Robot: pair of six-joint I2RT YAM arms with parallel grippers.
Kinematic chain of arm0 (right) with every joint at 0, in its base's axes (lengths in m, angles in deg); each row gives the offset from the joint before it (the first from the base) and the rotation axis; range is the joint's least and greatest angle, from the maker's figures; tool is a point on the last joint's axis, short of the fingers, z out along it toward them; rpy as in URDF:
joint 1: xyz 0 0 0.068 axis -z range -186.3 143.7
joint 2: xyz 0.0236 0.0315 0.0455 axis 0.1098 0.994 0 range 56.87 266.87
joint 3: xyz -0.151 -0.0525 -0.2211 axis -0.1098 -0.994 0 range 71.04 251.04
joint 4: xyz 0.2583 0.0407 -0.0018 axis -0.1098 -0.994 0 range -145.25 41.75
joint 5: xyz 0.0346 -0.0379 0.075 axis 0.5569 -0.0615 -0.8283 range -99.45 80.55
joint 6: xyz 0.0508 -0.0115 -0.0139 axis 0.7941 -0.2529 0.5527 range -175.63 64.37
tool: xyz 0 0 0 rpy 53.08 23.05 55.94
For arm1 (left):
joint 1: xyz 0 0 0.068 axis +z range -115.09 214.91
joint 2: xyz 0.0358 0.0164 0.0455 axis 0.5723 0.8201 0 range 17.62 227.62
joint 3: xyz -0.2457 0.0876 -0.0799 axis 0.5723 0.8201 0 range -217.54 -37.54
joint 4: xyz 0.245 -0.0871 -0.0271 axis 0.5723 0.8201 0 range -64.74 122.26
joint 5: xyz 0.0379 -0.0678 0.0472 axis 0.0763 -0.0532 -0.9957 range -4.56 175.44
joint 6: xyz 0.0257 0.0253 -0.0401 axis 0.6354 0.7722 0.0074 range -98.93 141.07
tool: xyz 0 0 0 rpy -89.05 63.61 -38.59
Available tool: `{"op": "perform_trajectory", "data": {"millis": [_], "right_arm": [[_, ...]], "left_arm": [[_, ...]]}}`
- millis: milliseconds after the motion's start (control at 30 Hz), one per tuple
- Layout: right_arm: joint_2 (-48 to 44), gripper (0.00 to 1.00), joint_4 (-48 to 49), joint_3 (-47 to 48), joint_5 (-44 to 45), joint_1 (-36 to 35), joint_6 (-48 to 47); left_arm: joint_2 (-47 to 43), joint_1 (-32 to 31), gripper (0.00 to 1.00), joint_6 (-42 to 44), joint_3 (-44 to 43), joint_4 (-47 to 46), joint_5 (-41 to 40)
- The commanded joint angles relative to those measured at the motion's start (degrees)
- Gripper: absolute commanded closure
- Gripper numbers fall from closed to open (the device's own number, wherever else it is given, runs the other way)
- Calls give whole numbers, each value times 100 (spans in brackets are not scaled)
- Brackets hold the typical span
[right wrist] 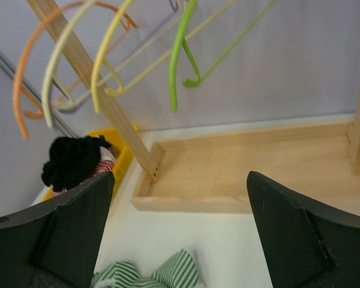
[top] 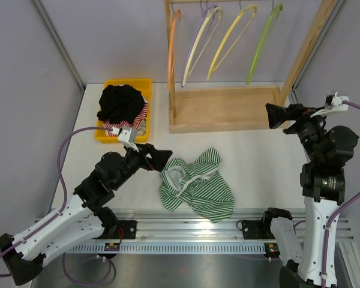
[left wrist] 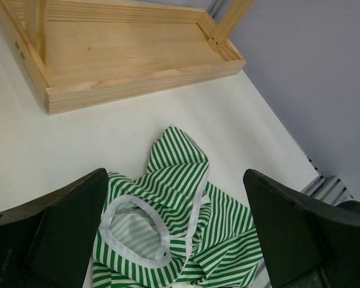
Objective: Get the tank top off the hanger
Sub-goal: Place the tank top into the basket
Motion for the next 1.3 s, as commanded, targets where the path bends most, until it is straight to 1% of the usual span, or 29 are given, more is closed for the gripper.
{"op": "perform_trajectory", "data": {"millis": [0,100,133,167,200,233,367,433,467,567,600,633,700,767,800,900,967,1033,1100,1267], "right_arm": [[-395,0,-632,-477,396,-134,-818],[-510,1,-1063,-908,852,-204,-1003],[-493,1,-1117,-1118,1237,-248,-986],[-441,0,-1196,-1146,1380,-292,-960],[-379,0,-1362,-1112,1521,-423,-951],[-257,1,-1425,-1094,1948,-494,-951],[-36,1,-1768,-962,2821,-758,-986],[-36,0,-1821,-953,2902,-828,-986],[-44,0,-1821,-953,2928,-837,-995],[-36,0,-1900,-909,2990,-846,-1012],[-36,1,-1909,-909,2990,-846,-1004],[-44,0,-1900,-909,2981,-846,-1012],[-62,1,-1900,-918,2955,-846,-995],[-71,1,-1900,-927,2937,-846,-986],[-88,1,-1900,-944,2937,-846,-968],[-115,1,-1909,-936,2937,-846,-968],[-115,1,-1926,-935,2954,-846,-968],[-132,1,-1918,-944,2937,-846,-977],[-141,0,-1918,-944,2937,-846,-959],[-203,0,-1900,-962,2928,-846,-951]], "left_arm": [[75,-25,1,245,-268,10,-365],[181,-201,1,341,-321,141,-681],[268,-358,1,376,-330,177,-943],[312,-464,1,446,-338,212,-1085],[356,-578,1,473,-347,265,-1417],[400,-788,1,500,-347,300,-1577],[821,-1185,1,561,-338,353,-2149],[1050,-1404,1,605,-338,353,-2499],[1356,-1484,1,649,-338,336,-2597],[1876,-1765,1,667,-435,230,-2852],[2269,-1835,1,649,-479,212,-2940],[2429,-1958,1,614,-505,212,-3063],[2894,-2064,1,570,-514,64,-3090],[3142,-2170,1,518,-453,-156,-2950],[3334,-2222,1,500,-383,-427,-2767],[3660,-2258,1,403,-338,-771,-2607],[3932,-2275,1,342,-286,-921,-2405],[4083,-2302,1,298,-181,-1263,-2142],[4355,-2302,1,210,-206,-1300,-2088],[5005,-2328,1,-115,-391,-1036,-2027]]}}
